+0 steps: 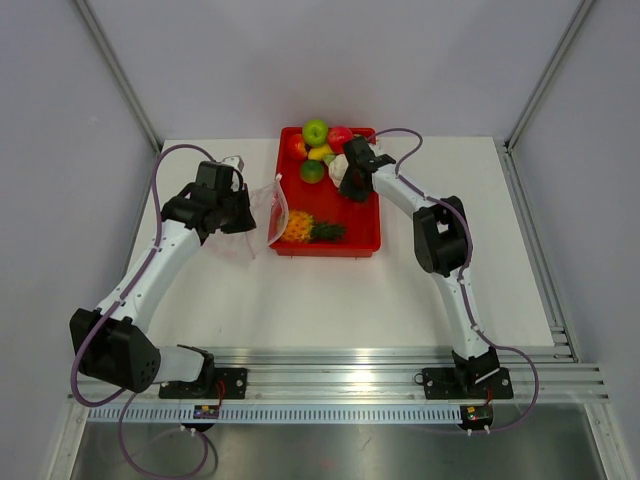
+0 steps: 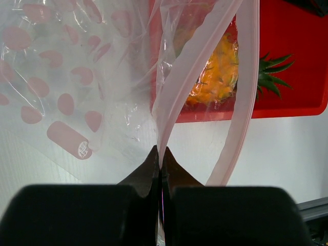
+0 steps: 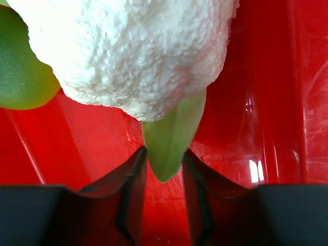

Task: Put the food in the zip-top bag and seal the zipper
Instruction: Adjust the fake vegetable in the bin, then pick up the fake fruit from the bin.

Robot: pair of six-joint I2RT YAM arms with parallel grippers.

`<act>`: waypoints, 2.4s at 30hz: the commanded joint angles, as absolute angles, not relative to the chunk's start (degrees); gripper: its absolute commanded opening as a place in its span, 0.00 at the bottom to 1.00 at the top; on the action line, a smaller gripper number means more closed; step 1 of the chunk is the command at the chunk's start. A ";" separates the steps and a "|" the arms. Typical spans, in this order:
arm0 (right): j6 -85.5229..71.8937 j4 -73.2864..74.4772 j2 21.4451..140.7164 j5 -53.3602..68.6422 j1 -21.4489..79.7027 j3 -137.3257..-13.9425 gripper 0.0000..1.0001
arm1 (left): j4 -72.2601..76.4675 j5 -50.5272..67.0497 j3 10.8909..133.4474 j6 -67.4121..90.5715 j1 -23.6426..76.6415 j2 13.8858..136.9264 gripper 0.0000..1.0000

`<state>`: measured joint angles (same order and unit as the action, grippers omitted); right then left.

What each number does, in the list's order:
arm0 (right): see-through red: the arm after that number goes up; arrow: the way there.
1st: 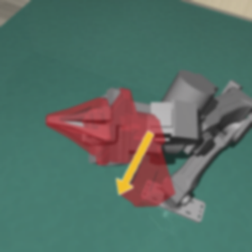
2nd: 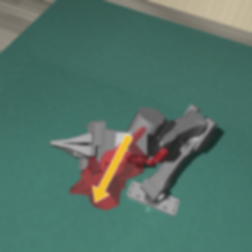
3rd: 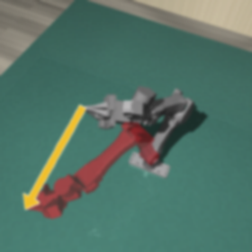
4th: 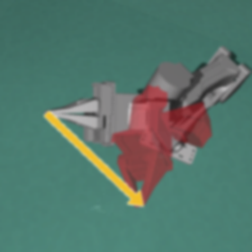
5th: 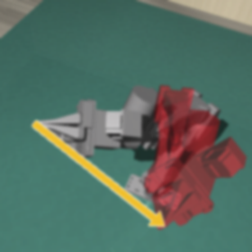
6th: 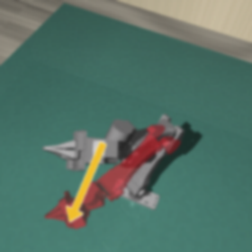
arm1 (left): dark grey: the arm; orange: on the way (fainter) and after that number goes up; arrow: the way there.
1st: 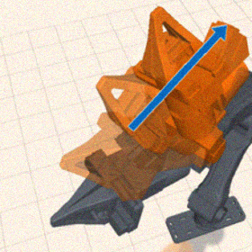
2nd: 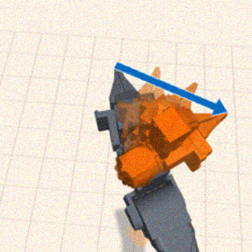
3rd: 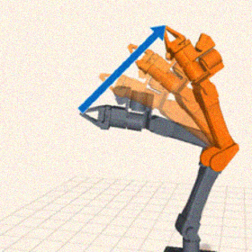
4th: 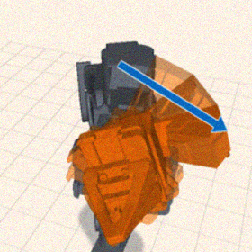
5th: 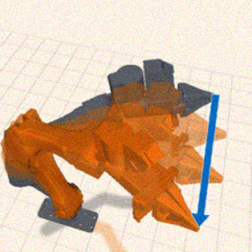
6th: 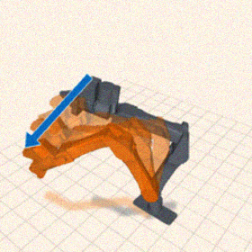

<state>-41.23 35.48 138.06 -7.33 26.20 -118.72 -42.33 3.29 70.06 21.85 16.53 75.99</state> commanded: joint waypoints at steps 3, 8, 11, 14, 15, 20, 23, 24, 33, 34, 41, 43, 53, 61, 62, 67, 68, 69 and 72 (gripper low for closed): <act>-41.31 34.37 136.94 -9.05 25.75 -120.94 0.19 | -40.25 4.57 71.98 21.01 16.17 76.20 0.00; -39.73 32.79 133.25 -9.58 25.75 -118.13 0.00 | -40.25 4.83 72.07 21.01 16.17 76.20 0.00; -38.76 31.47 130.01 -8.44 25.84 -115.32 0.00 | -40.25 4.92 72.16 21.01 16.17 75.94 0.00; -37.53 28.58 126.40 -7.04 26.19 -109.62 0.00 | -40.52 4.22 72.33 20.74 16.17 75.50 0.00; -36.83 27.52 123.52 -6.25 26.28 -105.95 0.00 | -40.78 3.87 72.51 20.66 16.17 75.50 0.00; -34.81 25.49 113.93 -5.71 28.30 -96.78 0.00 | -40.96 3.34 72.95 20.65 16.08 74.88 0.00; -34.10 25.40 109.36 -6.76 30.32 -91.68 0.00 | -40.87 3.52 72.86 20.83 16.08 74.71 0.00; -34.28 25.40 108.38 -6.94 30.84 -89.32 0.00 | -40.78 3.60 72.86 20.74 16.08 74.53 0.00; -33.14 28.47 102.31 -9.66 33.22 -84.72 0.47 | -41.04 3.43 72.16 20.48 16.08 73.65 0.00; -32.79 29.09 102.39 -11.50 33.22 -85.25 0.50 | -41.04 3.51 72.16 20.48 16.08 73.57 0.00; -26.29 33.03 111.93 -17.48 32.70 -101.55 0.76 | -40.69 3.69 71.81 20.83 16.08 73.56 0.00; -25.23 35.67 116.69 -18.89 32.26 -107.55 0.85 | -40.69 3.95 71.72 20.92 16.08 73.65 0.00; -23.03 43.33 139.03 -22.23 30.15 -134.11 0.96 | -40.08 4.92 70.40 20.92 16.08 74.18 0.00; -23.20 42.63 141.59 -22.50 29.27 -134.38 0.99 | -39.29 5.89 70.31 21.18 16.08 75.67 0.00; -23.38 42.63 141.85 -22.41 28.92 -134.56 1.00 | -39.11 6.06 70.31 21.18 16.08 75.85 0.00; -24.17 41.93 142.99 -21.53 27.78 -135.00 0.99 | -38.94 6.24 70.75 21.09 16.08 76.55 0.00; -24.08 41.92 143.17 -21.62 27.60 -135.44 1.00 | -39.11 6.33 70.66 21.01 16.08 76.64 0.00; -24.08 41.92 143.43 -21.53 27.51 -135.87 1.00 | -39.11 6.33 70.66 21.09 16.08 76.55 0.00; -23.91 42.28 144.67 -21.45 27.25 -137.46 0.99 | -39.11 6.24 70.58 21.09 16.08 76.64 0.00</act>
<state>-23.97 42.85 143.28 -20.14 28.10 -133.99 -41.56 4.82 69.97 21.32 16.43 76.62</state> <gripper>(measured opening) 0.993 0.005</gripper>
